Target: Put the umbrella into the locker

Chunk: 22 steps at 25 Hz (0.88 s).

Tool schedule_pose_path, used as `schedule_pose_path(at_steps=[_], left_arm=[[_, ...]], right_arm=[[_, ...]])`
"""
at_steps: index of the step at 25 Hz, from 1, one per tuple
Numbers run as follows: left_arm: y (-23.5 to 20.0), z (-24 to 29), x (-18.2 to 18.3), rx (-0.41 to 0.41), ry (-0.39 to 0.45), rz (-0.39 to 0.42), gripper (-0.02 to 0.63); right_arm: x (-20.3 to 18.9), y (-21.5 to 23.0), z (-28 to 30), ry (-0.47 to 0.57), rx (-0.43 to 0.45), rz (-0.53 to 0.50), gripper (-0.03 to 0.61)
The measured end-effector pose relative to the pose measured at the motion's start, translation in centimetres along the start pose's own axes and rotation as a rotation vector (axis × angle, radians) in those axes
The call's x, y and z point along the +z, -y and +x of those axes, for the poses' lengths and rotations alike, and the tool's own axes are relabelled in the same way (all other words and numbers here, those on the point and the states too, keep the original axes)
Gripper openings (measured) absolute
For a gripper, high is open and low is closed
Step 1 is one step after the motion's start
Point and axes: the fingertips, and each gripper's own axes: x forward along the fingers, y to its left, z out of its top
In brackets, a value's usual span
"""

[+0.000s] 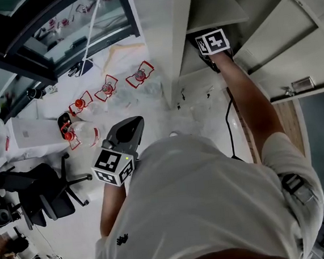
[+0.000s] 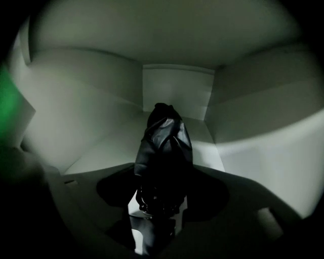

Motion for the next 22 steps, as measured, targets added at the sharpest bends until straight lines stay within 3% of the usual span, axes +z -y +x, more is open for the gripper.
schedule_pose_path(at_steps=[10, 22], left_arm=[[-0.6, -3.4, -1.6, 0.009, -0.006, -0.016, 0.058], [0.2, -7.1, -3.5, -0.068, -0.013, 0.007, 0.058]], right_arm=[[-0.3, -0.5, -1.1, 0.007, -0.027, -0.010, 0.252], [-2.9, -0.6, -6.8, 0.039, -0.144, 0.060, 0.252]])
